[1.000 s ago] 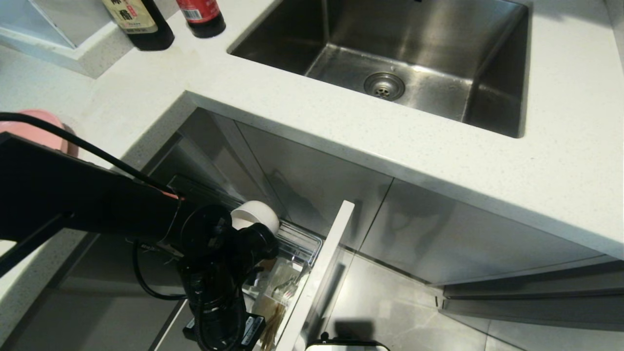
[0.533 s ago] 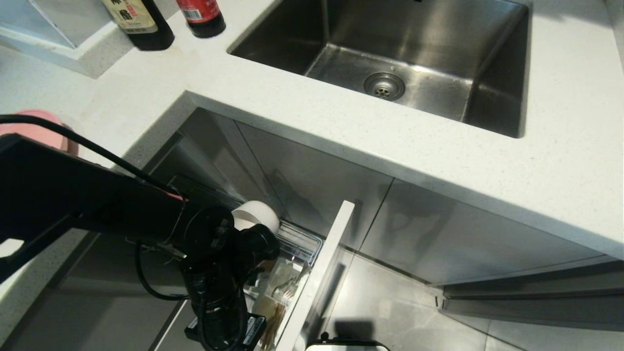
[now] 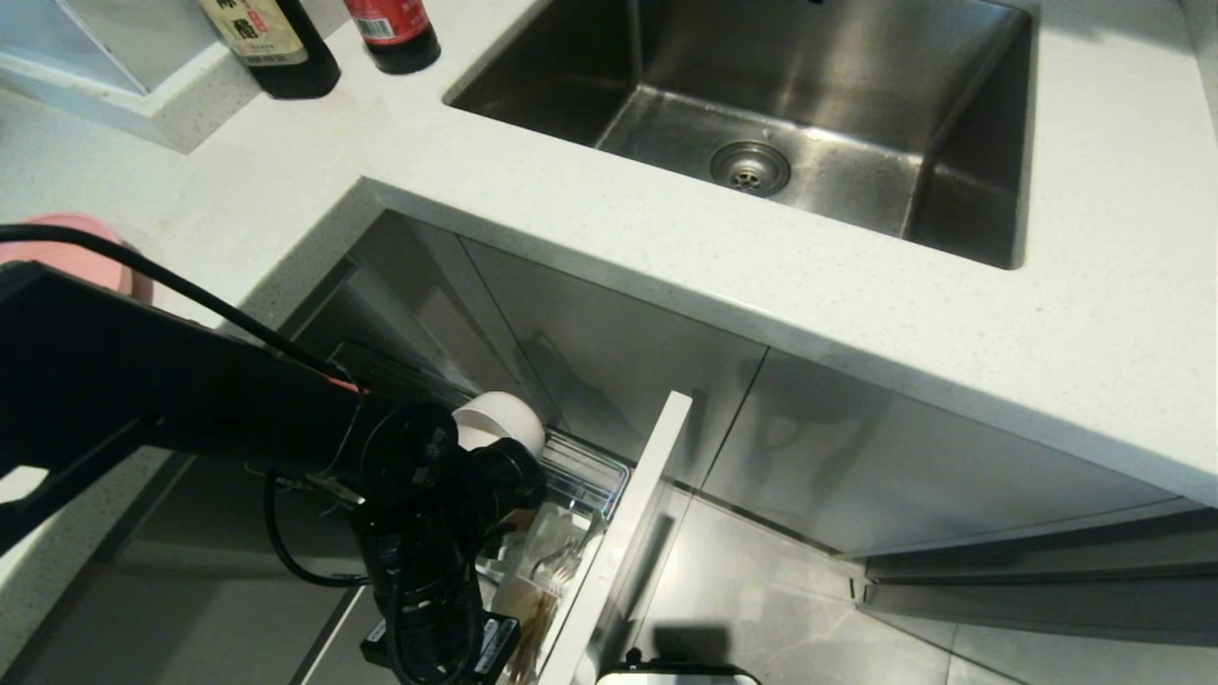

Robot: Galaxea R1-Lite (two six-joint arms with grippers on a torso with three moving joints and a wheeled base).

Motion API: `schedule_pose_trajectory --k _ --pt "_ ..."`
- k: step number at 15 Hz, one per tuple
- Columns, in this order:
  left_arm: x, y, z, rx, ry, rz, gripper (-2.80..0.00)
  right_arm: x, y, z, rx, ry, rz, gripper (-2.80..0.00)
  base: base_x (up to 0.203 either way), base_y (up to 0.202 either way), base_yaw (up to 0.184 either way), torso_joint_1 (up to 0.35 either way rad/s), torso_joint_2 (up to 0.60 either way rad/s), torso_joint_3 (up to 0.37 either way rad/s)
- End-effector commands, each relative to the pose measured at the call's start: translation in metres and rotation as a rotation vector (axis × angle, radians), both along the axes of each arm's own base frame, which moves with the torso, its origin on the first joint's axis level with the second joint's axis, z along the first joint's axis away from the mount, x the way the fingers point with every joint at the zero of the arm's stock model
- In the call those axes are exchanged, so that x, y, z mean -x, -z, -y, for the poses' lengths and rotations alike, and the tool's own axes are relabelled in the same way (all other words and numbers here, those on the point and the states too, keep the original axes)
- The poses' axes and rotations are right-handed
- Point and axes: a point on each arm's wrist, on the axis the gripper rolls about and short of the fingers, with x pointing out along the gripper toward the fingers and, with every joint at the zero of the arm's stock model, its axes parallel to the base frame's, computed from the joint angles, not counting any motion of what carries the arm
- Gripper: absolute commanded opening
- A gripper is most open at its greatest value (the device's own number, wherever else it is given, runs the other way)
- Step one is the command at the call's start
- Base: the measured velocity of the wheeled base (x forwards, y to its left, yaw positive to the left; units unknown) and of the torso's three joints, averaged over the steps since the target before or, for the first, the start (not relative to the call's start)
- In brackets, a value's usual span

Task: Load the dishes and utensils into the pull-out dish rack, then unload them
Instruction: Pick up the chopsticks and place it in the cupboard

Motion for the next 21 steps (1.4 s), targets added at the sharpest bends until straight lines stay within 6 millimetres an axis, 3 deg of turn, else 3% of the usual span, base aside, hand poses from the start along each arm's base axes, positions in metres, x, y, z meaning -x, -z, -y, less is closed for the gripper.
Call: schedule_pose_trajectory --k 1,10,11,21 --pt "0.001 -0.001 0.0 -0.002 -0.001 -0.003 -2.8 0.0 0.0 0.0 0.0 0.0 -0.002 -2.8 0.0 0.0 0.0 0.0 0.0 0.0" --pt "0.001 -0.001 0.0 -0.002 -0.001 -0.003 -2.8 0.0 0.0 0.0 0.0 0.0 -0.002 -2.8 0.0 0.0 0.0 0.0 0.0 0.0" --pt "0.001 -0.001 0.0 -0.002 -0.001 -0.003 0.0 0.0 0.0 0.0 0.0 0.0 -0.002 -2.8 0.0 0.0 0.0 0.0 0.0 0.0" --pt "0.003 -0.011 -0.002 0.017 -0.006 0.029 0.0 0.0 0.0 0.0 0.0 0.0 -0.002 -2.8 0.0 0.0 0.0 0.0 0.0 0.0"
